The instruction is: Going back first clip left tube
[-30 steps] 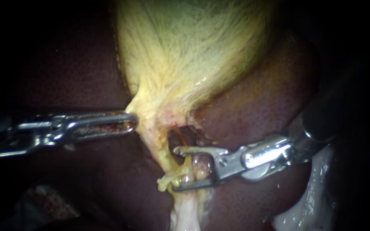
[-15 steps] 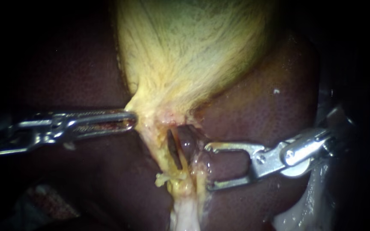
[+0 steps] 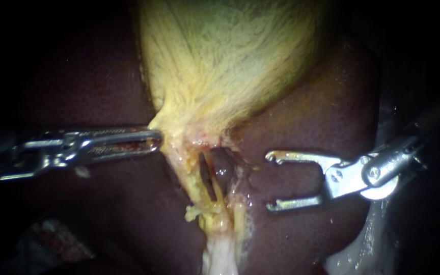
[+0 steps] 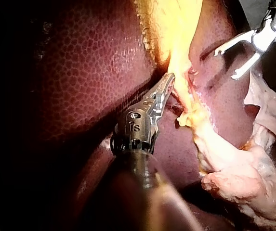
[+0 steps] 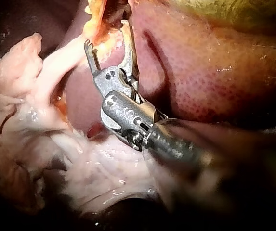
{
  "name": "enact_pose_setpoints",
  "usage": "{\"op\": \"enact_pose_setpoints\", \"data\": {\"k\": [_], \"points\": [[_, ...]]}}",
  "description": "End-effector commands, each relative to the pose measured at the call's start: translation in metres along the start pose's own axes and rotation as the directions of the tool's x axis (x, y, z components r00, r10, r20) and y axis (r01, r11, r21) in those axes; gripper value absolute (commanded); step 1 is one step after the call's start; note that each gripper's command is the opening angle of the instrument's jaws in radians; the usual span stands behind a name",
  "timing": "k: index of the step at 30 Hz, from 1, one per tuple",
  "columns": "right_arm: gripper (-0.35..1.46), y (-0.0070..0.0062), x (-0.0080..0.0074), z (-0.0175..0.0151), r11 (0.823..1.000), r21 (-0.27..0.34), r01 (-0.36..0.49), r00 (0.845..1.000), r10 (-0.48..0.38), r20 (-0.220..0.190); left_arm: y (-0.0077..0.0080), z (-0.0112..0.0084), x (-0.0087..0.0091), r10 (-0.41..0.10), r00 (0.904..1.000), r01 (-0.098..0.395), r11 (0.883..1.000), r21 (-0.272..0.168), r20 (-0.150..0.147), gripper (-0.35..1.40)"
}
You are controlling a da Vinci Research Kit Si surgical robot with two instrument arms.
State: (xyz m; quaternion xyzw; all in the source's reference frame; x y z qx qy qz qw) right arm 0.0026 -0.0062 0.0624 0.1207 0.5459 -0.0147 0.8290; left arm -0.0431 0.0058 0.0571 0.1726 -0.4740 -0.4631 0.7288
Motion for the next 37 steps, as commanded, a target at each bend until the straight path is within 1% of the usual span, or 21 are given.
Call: {"op": "enact_pose_setpoints", "data": {"k": [1,3,5,7,9,13,16,18,22,37], "points": [[0.6,0.0,0.0,0.0,1.0,0.002,-0.001,1.0,0.001,-0.001,0.0001,0.0002,0.0002,0.003,1.0,-0.003,1.0,-0.002,0.001,-0.35],[0.6,-0.0001,0.0,-0.0001,1.0,0.002,0.0,1.0,0.0,-0.001,0.0004,0.0008,0.0006,0.005,1.0,-0.005,1.0,-0.004,0.002,-0.35],[0.6,-0.0001,0.0,-0.0002,1.0,0.003,0.0,1.0,0.0,-0.001,0.0008,0.0018,0.0012,0.008,1.0,-0.008,1.0,-0.01,0.005,-0.35],[0.6,-0.0002,-0.0001,-0.0003,1.0,0.004,0.0,1.0,0.0,-0.002,0.0011,0.0027,0.0018,0.006,1.0,-0.006,1.0,-0.006,0.005,-0.35],[0.6,-0.0003,-0.0001,-0.0006,1.0,0.005,0.001,1.0,-0.001,-0.002,0.0012,0.0042,0.0027,0.005,1.0,-0.005,1.0,-0.001,0.005,-0.35],[0.6,-0.0005,0.0,-0.0011,1.0,0.011,0.001,1.0,-0.001,-0.005,0.0011,0.0066,0.0034,0.01,0.9999,-0.01,1.0,0.015,0.004,-0.35],[0.6,-0.0005,0.0002,-0.0014,1.0,0.012,0.0,1.0,0.0,-0.005,0.0007,0.0079,0.0037,0.007,1.0,-0.007,1.0,0.024,0.002,-0.35],[0.6,-0.0005,0.0004,-0.0014,1.0,0.013,0.0,1.0,0.0,-0.005,0.0005,0.0082,0.0039,0.009,1.0,-0.009,1.0,0.027,0.001,-0.35],[0.6,-0.0005,0.0004,-0.0014,1.0,0.013,0.0,1.0,0.0,-0.005,0.0003,0.0081,0.0039,0.009,1.0,-0.009,1.0,0.028,0.001,-0.35],[0.6,-0.0006,0.0004,-0.0011,1.0,0.017,0.0,1.0,0.0,-0.007,0.0003,0.0082,0.004,0.004,1.0,-0.004,1.0,0.028,0.001,-0.35]]}}
